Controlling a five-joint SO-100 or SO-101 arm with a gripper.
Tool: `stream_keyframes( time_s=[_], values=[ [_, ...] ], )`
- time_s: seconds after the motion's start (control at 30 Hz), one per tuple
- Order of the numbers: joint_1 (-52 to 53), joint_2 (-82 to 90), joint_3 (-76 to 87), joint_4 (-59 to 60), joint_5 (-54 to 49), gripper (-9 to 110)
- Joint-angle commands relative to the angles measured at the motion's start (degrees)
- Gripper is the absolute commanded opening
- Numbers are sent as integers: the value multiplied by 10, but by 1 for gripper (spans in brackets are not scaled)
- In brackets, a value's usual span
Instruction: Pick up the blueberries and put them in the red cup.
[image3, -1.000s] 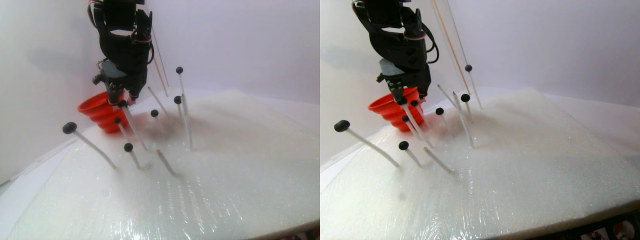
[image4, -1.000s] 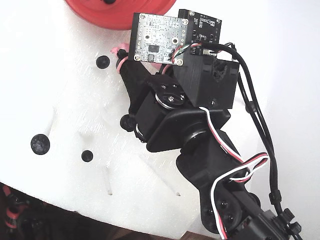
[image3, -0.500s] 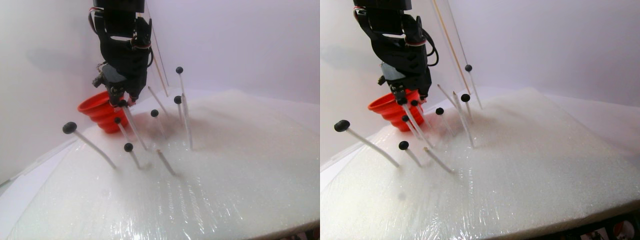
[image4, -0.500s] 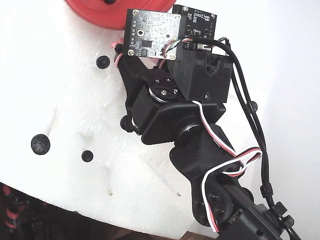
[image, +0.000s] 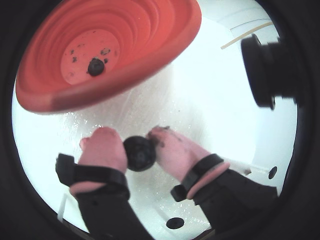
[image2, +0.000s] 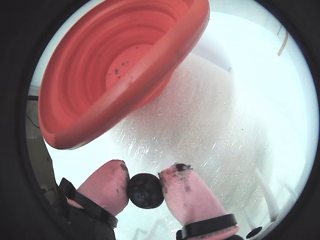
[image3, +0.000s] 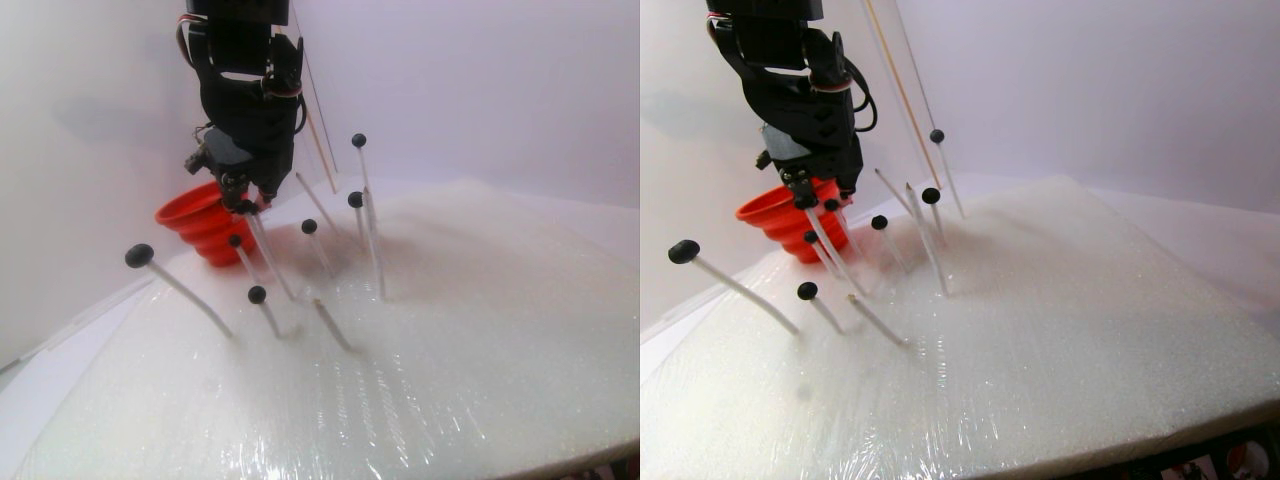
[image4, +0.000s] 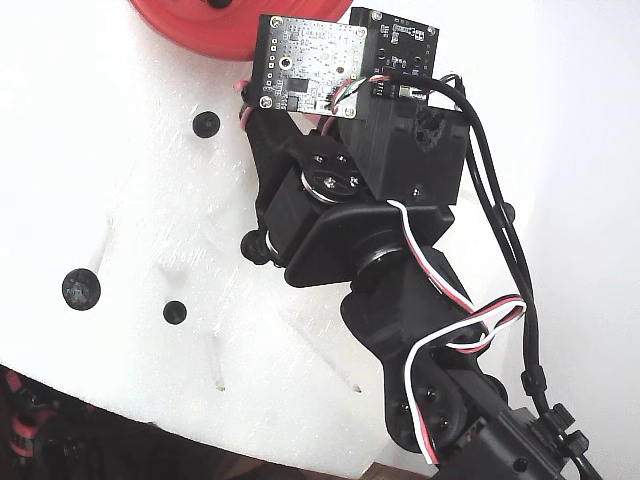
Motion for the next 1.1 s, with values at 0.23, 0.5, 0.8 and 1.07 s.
stream_keyframes(
  time_s=[0.23,0.5,0.8,1.07],
  values=[
    [-24,53,0,1,-3,11],
    [-27,89,18,15,0,11],
    [-30,126,34,31,4,10],
    [-40,168,52,51,10,10]
  ],
)
